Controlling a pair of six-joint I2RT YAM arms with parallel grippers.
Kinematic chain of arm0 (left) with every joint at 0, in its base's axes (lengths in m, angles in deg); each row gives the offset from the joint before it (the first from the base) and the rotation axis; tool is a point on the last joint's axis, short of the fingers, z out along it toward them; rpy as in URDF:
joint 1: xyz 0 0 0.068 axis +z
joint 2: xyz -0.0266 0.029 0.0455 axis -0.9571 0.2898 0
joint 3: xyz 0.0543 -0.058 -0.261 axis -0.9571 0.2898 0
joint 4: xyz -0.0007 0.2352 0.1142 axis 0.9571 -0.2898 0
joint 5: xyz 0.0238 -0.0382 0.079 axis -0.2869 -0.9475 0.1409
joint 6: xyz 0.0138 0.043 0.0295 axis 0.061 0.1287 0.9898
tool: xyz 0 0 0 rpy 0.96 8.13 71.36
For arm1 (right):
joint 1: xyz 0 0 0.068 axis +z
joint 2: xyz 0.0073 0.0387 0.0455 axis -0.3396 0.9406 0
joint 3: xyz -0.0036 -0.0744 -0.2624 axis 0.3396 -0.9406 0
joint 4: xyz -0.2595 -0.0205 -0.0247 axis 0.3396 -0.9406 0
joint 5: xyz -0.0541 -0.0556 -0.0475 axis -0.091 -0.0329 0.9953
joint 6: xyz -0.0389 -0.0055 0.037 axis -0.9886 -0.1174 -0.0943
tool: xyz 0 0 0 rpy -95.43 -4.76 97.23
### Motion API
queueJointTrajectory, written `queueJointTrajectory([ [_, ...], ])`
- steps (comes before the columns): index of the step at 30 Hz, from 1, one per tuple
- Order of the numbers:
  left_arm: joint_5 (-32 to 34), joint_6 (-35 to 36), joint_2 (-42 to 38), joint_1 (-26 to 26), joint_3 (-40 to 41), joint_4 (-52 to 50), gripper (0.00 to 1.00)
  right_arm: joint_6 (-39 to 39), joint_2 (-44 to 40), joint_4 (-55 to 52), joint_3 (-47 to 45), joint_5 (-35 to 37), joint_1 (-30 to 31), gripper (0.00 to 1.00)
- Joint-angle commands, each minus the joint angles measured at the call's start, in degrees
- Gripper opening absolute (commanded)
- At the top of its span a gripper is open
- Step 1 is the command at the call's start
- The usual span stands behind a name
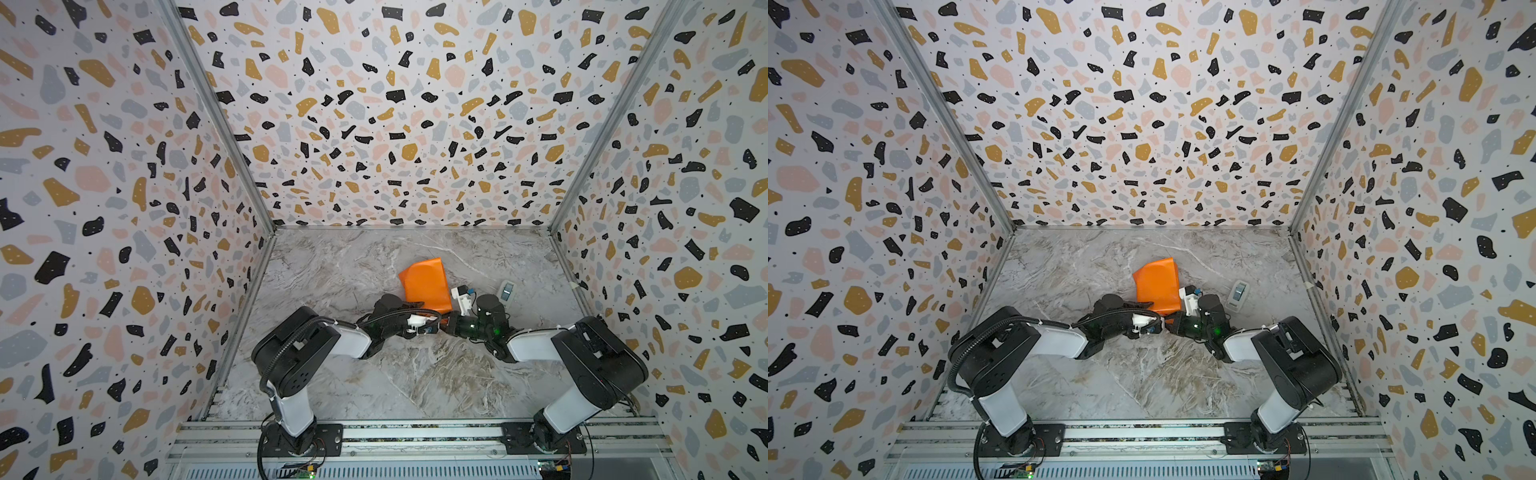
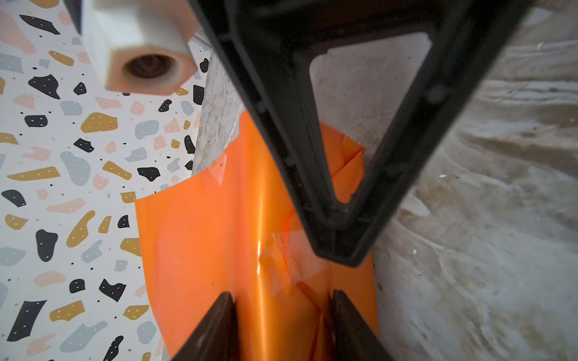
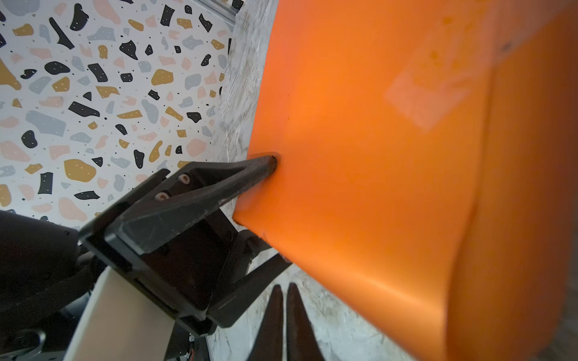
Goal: Wrap a gift box in wrapping paper
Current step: Wrap the gift box with the wrapping paper.
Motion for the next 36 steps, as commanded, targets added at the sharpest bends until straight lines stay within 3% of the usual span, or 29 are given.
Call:
queueJointTrajectory([
  [1, -0.6, -0.1, 2.0, 0.2, 0.1, -5.1, 0.49, -1.3, 0.8, 1.0, 2.4, 1.2, 0.1, 0.07],
  [25, -1.1, -0.5, 1.9, 0.2, -0.3, -5.4, 0.49, -2.0, 7.3, 0.4, 2.1, 9.7, 0.8, 0.07],
  [30, -1.4, -1.9, 1.1, 0.2, -1.0, -6.1, 0.55, -3.4, 6.4, 0.2, 0.6, 8.8, 0.2, 0.07],
  [36, -4.2, -5.9, -2.8, 0.1, -1.4, -5.7, 0.68, -9.7, -3.6, -6.8, -2.7, 7.2, -1.4, 0.11],
])
